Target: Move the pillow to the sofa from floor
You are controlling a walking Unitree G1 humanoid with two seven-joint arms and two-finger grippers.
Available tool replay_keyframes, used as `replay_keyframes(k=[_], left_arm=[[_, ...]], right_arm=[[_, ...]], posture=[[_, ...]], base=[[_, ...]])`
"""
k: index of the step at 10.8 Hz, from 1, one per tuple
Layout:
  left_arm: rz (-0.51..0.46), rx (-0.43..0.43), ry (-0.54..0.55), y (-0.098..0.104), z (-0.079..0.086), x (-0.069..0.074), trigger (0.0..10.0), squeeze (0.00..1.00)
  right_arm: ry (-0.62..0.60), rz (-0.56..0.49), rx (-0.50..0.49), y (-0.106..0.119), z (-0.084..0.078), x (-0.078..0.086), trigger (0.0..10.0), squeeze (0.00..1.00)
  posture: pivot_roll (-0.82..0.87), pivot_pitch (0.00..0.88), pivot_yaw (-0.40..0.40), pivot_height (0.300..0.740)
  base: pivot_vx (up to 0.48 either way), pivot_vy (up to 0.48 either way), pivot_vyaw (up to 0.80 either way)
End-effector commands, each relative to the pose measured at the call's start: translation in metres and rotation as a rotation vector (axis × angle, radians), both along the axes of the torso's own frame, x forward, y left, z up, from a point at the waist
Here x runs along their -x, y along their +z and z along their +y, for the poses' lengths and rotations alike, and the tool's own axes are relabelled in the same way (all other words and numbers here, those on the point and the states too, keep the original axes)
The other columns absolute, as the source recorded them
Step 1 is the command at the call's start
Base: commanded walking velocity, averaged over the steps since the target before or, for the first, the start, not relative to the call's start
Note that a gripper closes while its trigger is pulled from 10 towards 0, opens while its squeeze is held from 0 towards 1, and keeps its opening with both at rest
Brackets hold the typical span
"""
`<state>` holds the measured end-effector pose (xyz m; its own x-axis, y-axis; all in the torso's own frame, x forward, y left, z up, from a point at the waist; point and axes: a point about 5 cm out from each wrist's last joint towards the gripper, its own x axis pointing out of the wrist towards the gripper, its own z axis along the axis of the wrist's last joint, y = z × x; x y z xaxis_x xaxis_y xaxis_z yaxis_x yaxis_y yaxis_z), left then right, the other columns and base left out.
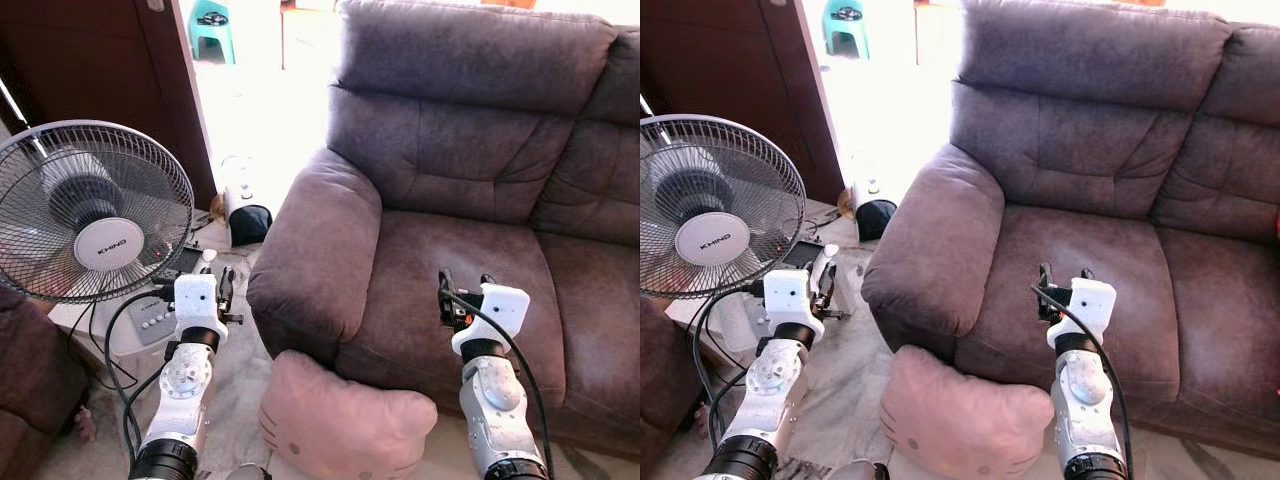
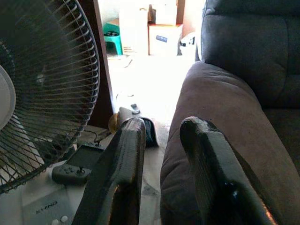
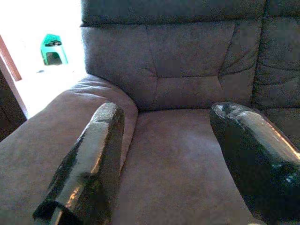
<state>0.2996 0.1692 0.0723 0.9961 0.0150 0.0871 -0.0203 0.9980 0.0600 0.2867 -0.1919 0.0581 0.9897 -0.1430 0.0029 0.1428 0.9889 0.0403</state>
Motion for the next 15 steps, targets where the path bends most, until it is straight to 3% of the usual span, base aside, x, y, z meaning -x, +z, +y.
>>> replay_keyframes(k=[1,3,7,15], left_arm=[[0.008,-0.005,-0.005,0.001,0.001,-0.003,10.0,0.0],[0.009,-0.005,-0.004,0.003,0.002,-0.006,10.0,0.0],[0.005,-0.007,0.007,0.005,0.004,-0.007,10.0,0.0],[0.011,-0.021,0.0,0.009,0.005,-0.009,10.0,0.0]], right_arm=[[-0.01,-0.019,-0.003,0.007,-0.003,-0.005,10.0,0.0],[-0.015,-0.015,0.002,0.009,-0.005,-0.007,10.0,0.0],[-0.013,-0.038,0.005,0.018,-0.002,-0.013,10.0,0.0],[-0.038,-0.029,0.002,0.018,-0.004,-0.014,10.0,0.0]], posture=[[0.04,0.0,-0.035,0.717],[0.03,0.0,-0.038,0.717],[0.04,0.014,-0.05,0.664],[0.04,0.058,-0.042,0.655]], base=[[0.0,0.0,0.0],[0.0,0.0,0.0],[0.0,0.0,0.0],[0.0,0.0,0.0]])
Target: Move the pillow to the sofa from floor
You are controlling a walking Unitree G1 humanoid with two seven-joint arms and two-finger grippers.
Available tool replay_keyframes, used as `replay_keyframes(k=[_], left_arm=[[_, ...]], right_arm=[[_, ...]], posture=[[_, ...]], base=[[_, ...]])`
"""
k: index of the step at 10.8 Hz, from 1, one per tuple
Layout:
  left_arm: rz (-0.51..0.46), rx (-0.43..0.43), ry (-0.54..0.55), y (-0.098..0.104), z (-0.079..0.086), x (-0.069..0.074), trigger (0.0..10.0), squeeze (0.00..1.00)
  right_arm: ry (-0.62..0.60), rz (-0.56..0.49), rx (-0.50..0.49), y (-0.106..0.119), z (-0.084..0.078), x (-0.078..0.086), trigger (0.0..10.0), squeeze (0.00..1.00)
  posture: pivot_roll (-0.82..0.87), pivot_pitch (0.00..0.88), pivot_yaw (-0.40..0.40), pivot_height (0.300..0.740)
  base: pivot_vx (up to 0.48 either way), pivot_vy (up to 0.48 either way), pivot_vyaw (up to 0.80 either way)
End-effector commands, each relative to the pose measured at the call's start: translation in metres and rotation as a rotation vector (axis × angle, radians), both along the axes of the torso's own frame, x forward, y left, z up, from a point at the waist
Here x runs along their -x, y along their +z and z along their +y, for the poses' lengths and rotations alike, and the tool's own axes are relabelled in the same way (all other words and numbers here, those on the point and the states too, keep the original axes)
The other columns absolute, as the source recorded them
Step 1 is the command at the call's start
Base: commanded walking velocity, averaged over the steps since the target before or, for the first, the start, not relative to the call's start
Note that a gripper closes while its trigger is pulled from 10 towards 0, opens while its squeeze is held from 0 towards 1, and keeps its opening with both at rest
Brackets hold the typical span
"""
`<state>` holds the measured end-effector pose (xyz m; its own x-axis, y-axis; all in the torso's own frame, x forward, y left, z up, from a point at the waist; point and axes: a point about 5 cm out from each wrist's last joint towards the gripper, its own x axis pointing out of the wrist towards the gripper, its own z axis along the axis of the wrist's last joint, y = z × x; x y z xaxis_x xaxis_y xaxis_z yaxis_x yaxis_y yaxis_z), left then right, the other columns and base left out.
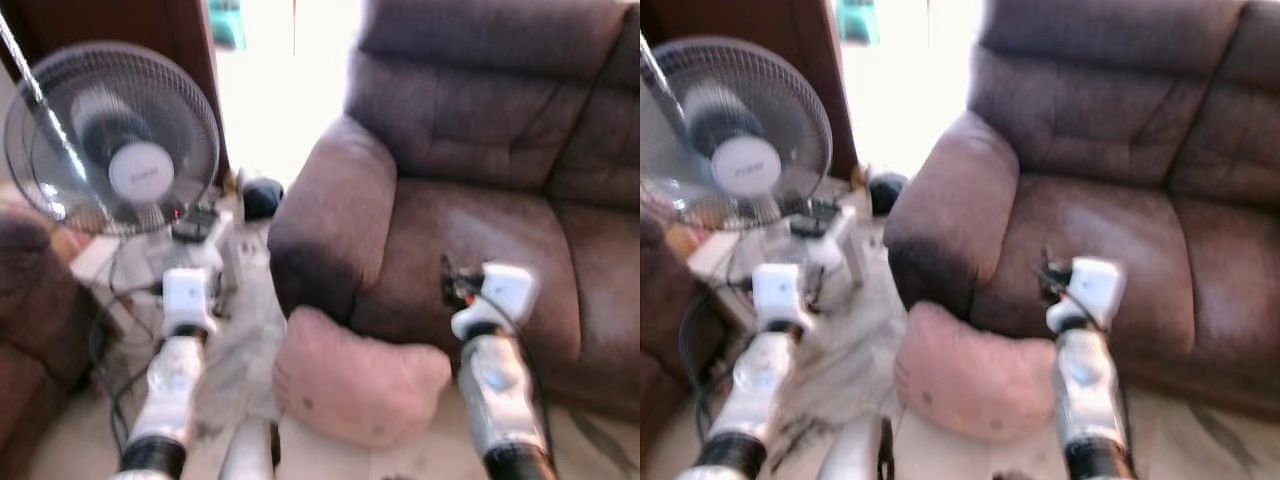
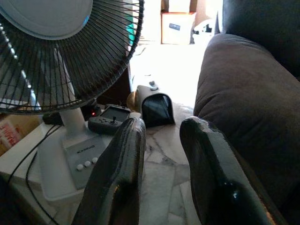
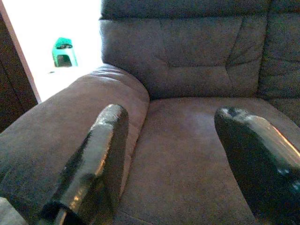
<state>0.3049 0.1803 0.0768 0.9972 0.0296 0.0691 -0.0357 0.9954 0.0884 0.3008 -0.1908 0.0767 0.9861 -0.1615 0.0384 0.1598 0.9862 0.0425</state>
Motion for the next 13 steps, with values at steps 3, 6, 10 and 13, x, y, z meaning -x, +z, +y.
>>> replay_keyframes(k=[3,6,10,13], left_arm=[[-0.005,0.007,-0.023,0.0048,-0.0066,-0.0048,10.0,0.0],[-0.004,0.006,-0.019,0.0058,-0.0058,-0.0049,10.0,0.0],[0.002,0.003,-0.026,0.0058,-0.0065,-0.0053,10.0,0.0],[0.003,0.004,-0.028,0.006,-0.0066,-0.005,10.0,0.0]], right_arm=[[-0.02,0.017,-0.009,-0.0011,-0.0042,-0.0008,10.0,0.0],[-0.02,0.025,-0.006,-0.0014,-0.0049,-0.0013,10.0,0.0],[-0.028,0.04,0.01,-0.0036,-0.005,-0.0019,10.0,0.0],[-0.038,0.053,0.01,-0.0047,-0.0054,-0.0033,10.0,0.0]], posture=[[0.04,0.06,-0.042,0.655],[0.04,0.065,-0.046,0.626],[0.04,0.067,-0.045,0.601],[0.04,0.068,-0.044,0.601]], base=[[0.0,0.0,0.0],[0.0,0.0,0.0],[0.0,0.0,0.0],[0.0,0.0,0.0]])
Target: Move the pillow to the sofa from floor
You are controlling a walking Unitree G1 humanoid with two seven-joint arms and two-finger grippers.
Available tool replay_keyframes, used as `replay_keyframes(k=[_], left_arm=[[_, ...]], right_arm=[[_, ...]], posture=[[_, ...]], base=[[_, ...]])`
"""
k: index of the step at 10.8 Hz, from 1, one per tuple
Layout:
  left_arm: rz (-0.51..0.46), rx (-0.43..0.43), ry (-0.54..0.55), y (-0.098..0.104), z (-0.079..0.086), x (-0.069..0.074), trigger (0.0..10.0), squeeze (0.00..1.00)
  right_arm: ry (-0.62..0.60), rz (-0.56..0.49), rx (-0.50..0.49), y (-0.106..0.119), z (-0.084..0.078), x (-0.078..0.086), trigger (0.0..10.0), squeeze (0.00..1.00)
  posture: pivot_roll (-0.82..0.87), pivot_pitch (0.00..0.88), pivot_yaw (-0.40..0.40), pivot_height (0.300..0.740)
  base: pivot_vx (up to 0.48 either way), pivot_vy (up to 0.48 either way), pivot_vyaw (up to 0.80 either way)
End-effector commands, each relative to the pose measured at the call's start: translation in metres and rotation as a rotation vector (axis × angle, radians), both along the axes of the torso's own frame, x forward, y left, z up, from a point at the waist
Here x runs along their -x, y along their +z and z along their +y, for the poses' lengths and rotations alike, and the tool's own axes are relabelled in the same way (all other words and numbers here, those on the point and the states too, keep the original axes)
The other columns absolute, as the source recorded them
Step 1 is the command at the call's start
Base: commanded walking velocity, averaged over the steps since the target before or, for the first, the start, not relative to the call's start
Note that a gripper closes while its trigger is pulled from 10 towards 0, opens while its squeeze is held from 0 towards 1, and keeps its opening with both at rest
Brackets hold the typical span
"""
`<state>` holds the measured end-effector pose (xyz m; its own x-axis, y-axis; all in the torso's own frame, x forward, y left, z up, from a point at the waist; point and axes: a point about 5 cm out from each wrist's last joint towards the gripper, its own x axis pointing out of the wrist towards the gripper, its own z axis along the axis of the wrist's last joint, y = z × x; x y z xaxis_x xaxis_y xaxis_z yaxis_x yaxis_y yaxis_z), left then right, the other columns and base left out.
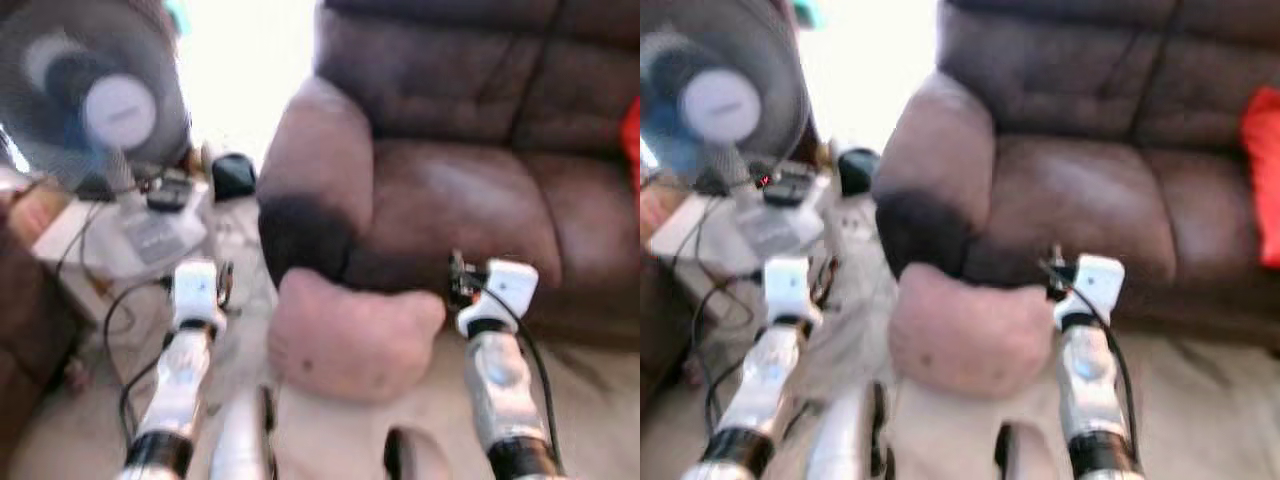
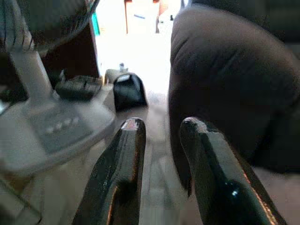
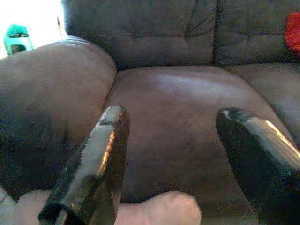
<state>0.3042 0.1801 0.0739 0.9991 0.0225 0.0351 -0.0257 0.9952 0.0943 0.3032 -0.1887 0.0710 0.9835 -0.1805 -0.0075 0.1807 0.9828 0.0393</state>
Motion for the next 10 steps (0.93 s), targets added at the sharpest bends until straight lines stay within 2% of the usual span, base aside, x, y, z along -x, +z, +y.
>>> replay_keyframes(k=[1,6,8,10], left_arm=[[-0.032,0.009,-0.022,0.0091,-0.0063,-0.0056,10.0,0.0],[-0.024,0.013,-0.033,0.0077,-0.0079,-0.0045,10.0,0.0],[-0.02,0.014,-0.037,0.0071,-0.0089,-0.0042,10.0,0.0],[-0.015,0.018,-0.05,0.0065,-0.0112,-0.0047,10.0,0.0]], right_arm=[[-0.018,0.008,0.015,0.0009,-0.0071,-0.0009,10.0,0.0],[-0.026,0.026,0.0,-0.0029,-0.0067,-0.0012,10.0,0.0],[-0.014,0.011,0.001,-0.0008,-0.0041,-0.0025,10.0,0.0],[-0.015,0.022,0.009,-0.0028,-0.0035,-0.0022,10.0,0.0]], posture=[[0.05,0.067,-0.044,0.601],[0.04,0.058,-0.04,0.601],[0.05,0.052,-0.04,0.569],[0.05,0.052,-0.04,0.569]], base=[[0.0,0.0,0.0],[0.0,0.0,0.0],[0.0,0.0,0.0],[0.0,0.0,0.0]])
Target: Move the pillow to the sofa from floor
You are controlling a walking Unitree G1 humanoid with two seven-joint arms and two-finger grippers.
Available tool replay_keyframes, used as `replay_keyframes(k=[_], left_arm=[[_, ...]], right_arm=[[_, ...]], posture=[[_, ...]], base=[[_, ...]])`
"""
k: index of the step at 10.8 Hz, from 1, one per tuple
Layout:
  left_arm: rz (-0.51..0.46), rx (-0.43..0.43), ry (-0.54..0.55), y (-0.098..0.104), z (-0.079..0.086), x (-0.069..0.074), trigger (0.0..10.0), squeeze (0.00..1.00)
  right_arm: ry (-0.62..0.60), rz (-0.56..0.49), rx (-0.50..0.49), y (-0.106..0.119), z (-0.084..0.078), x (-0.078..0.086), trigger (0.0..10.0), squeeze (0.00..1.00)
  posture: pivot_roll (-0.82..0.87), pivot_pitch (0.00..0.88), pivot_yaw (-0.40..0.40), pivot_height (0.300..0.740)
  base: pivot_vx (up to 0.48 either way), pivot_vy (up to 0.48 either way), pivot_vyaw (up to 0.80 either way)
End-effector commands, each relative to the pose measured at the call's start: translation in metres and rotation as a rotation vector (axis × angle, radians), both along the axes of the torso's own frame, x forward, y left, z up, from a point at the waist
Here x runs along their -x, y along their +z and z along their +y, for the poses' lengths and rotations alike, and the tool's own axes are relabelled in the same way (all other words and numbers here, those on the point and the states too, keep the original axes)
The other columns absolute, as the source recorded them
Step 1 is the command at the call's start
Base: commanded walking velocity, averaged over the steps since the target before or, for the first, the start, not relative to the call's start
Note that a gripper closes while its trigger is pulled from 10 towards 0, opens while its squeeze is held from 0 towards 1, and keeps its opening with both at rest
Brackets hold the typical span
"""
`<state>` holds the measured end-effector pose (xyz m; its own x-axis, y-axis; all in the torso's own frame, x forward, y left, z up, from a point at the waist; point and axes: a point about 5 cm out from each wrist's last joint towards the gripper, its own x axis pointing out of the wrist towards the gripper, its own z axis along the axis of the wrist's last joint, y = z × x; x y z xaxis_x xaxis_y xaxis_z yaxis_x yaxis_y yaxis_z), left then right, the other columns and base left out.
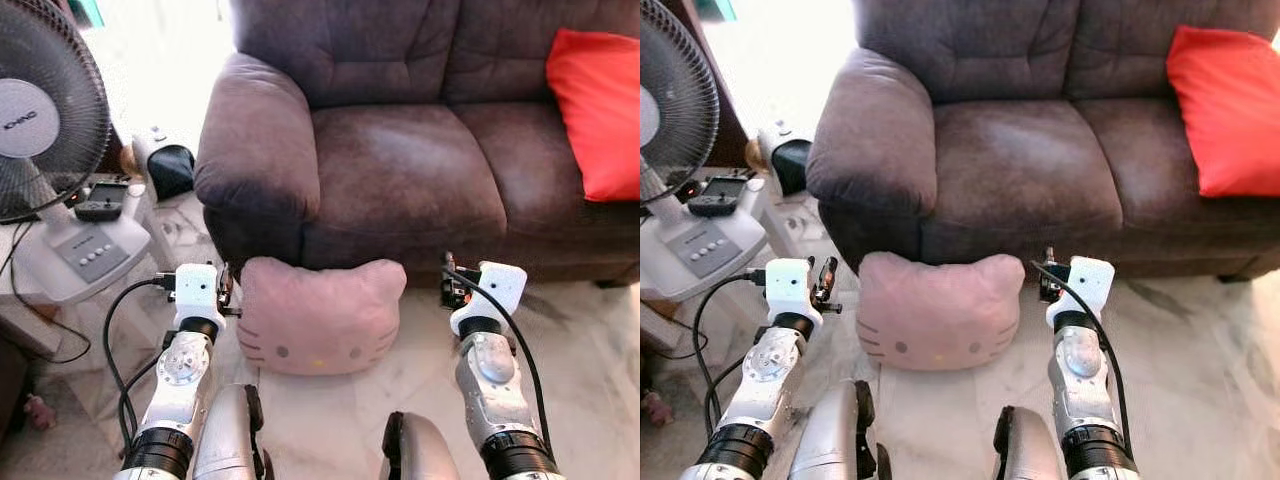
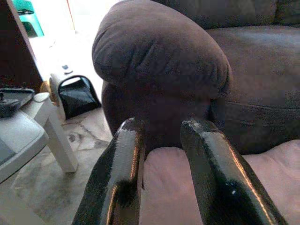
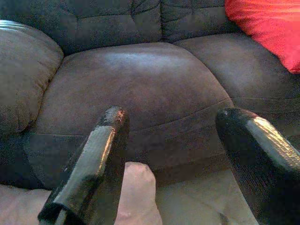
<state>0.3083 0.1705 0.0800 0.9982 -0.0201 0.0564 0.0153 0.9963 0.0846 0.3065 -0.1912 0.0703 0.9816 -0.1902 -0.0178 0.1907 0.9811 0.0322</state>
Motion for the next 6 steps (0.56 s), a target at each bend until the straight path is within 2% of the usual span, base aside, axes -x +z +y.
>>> replay_keyframes(k=[1,6], left_arm=[[0.007,0.008,-0.012,0.0005,-0.0019,-0.0007,10.0,0.0],[0.012,0.007,-0.014,0.0007,-0.0007,-0.0013,10.0,0.0]], right_arm=[[0.003,0.012,0.003,-0.0025,0.0003,0.0008,10.0,0.0],[0.005,0.022,0.002,-0.0034,0.0006,0.0002,10.0,0.0]], posture=[[0.05,0.052,-0.04,0.569],[0.05,0.066,-0.039,0.569]], base=[[0.0,0.0,0.0],[0.0,0.0,0.0]])
